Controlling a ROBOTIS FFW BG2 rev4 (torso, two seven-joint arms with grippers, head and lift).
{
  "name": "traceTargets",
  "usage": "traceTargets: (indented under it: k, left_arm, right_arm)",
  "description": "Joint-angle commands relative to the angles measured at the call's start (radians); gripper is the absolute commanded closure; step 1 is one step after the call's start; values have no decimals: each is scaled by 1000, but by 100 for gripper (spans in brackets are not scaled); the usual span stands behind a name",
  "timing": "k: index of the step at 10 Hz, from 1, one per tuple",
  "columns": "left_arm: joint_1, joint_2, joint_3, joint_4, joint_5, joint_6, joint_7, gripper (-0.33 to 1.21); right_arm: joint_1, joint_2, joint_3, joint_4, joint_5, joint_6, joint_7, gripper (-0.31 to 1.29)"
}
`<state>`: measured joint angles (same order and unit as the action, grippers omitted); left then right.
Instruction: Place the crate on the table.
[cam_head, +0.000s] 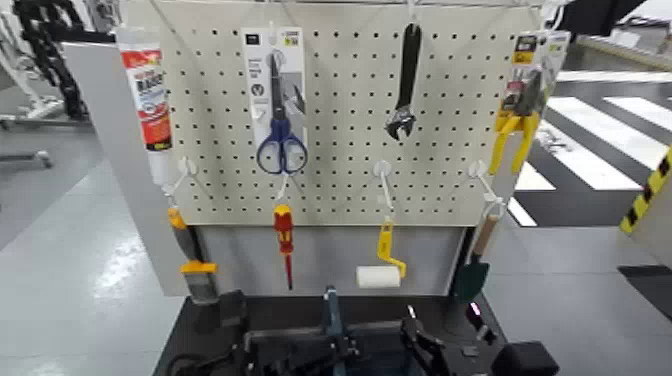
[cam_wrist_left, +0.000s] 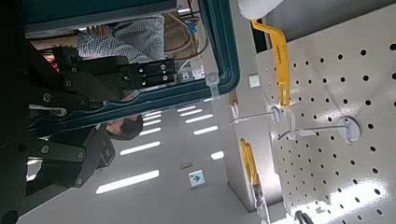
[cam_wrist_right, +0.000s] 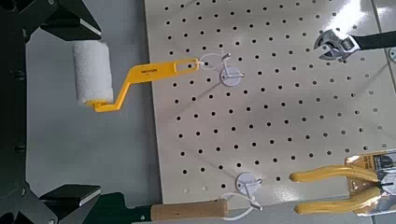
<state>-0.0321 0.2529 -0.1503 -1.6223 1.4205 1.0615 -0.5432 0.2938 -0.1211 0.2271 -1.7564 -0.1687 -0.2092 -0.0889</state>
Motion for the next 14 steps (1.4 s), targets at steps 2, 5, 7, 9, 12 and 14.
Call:
traceTargets:
  k: [2, 5, 7, 9, 12, 14]
  left_arm:
    - [-2, -1, -5, 9, 0, -2, -9, 119]
    - [-3, -1, -3, 9, 0, 0, -11, 119]
    - [-12, 6, 6, 4, -15, 5, -9, 119]
    - [-29, 16, 15, 9, -25, 18, -9, 119]
    - [-65, 36, 5, 33, -32, 26, -12, 119]
    - [-78, 40, 1, 58, -51, 28, -31, 119]
  right_arm:
    - [-1, 0, 0, 2, 0, -1, 0, 14]
    - [-1, 0, 1, 2, 0, -1, 0, 14]
    - [1, 0, 1, 2, -2, -1, 0, 14]
    - [1, 1, 1, 3, -2, -4, 0, 14]
    - [1, 3, 1, 5, -3, -7, 0, 14]
    - [1, 3, 1, 6, -3, -10, 0, 14]
